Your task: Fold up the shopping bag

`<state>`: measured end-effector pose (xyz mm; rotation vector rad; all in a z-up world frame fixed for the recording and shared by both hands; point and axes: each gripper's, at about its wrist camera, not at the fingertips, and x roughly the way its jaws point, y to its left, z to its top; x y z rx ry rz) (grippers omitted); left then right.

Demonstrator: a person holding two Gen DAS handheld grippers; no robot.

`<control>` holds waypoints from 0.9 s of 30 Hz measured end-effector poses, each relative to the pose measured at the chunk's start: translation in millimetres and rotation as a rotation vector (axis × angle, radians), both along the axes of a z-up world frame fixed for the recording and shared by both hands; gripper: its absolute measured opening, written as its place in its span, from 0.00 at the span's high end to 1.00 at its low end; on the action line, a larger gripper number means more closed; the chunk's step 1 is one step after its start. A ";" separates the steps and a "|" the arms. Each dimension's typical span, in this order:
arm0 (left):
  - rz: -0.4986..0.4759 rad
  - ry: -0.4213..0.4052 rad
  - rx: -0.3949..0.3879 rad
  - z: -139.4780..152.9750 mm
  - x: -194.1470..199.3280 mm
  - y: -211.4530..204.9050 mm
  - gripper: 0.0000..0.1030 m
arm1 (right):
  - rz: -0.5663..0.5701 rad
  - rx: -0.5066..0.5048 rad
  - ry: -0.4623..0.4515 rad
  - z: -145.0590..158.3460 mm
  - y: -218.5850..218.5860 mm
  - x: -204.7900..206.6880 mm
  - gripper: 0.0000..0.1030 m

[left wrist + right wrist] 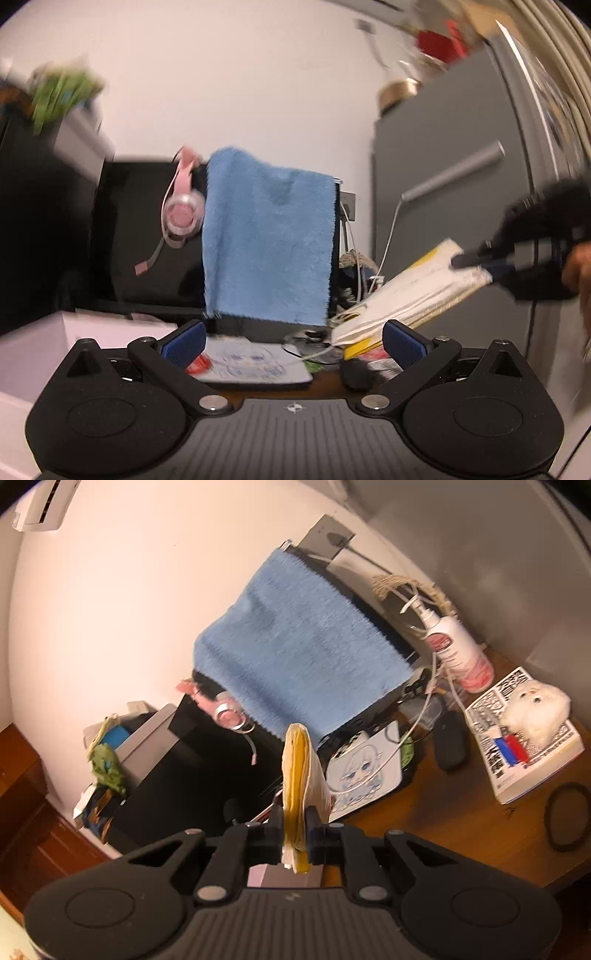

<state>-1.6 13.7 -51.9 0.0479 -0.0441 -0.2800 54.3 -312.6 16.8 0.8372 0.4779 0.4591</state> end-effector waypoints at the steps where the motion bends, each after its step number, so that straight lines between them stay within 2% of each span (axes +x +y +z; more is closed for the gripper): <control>1: 0.029 -0.035 0.051 -3.6 -1.1 -7.6 0.00 | -0.003 0.000 0.005 -1.5 -0.7 0.7 0.89; 5: 0.158 -0.191 0.262 -20.5 -5.5 -39.7 0.00 | 0.008 0.016 0.022 -6.8 0.4 4.0 0.89; 14: 0.223 -0.392 0.556 -37.5 -13.1 -80.1 0.01 | 0.081 0.060 0.036 -15.7 19.9 8.9 0.89; 17: 0.241 -0.458 0.653 -42.9 -15.6 -93.3 0.11 | 0.104 0.052 0.027 -14.4 29.6 7.3 0.89; 18: 0.244 -0.473 0.680 -44.5 -14.9 -95.8 0.17 | 0.111 0.049 0.024 -14.0 32.8 6.8 0.89; 19: 0.244 -0.485 0.706 -46.0 -13.7 -97.8 0.28 | 0.119 0.047 0.021 -13.6 36.0 6.3 0.89; 21: 0.245 -0.490 0.716 -46.3 -12.5 -99.9 0.35 | 0.134 0.042 0.015 -12.8 42.4 5.3 0.89; 24: 0.226 -0.474 0.696 -45.1 -11.7 -101.0 0.35 | 0.157 0.034 0.006 -11.6 52.1 3.7 0.89; 27: 0.240 -0.503 0.701 -46.6 -11.4 -103.6 0.41 | 0.175 0.030 -0.002 -10.7 59.7 2.2 0.89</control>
